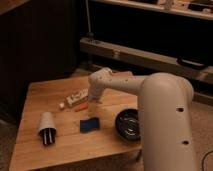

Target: Drag the pepper across the table

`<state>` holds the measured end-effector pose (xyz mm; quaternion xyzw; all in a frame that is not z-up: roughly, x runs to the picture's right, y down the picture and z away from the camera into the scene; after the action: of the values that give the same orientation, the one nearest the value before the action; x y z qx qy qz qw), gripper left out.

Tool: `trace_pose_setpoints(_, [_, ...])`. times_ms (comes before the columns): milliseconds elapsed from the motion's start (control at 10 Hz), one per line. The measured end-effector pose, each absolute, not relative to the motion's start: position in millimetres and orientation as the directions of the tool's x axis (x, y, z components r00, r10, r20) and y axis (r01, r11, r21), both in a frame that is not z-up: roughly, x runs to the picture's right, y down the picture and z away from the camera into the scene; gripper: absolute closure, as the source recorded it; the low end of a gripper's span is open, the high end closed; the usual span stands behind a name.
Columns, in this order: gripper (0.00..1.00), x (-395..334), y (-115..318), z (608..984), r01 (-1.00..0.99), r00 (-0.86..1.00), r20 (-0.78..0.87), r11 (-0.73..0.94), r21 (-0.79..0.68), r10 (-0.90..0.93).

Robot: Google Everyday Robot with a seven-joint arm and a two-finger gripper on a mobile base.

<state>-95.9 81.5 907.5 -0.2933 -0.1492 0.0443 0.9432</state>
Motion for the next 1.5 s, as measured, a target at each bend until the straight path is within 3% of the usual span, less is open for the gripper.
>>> trace_pose_setpoints(1300, [0.35,-90,79,921,-0.058,0.955,0.200,0.799,-0.599,0.219])
trace_pose_setpoints(1400, [0.37,-90,79,921,-0.061,0.955,0.198,0.798,-0.599,0.221])
trace_pose_setpoints(1500, [0.46,-90,79,921,-0.063,0.955,0.195,0.798,-0.599,0.222])
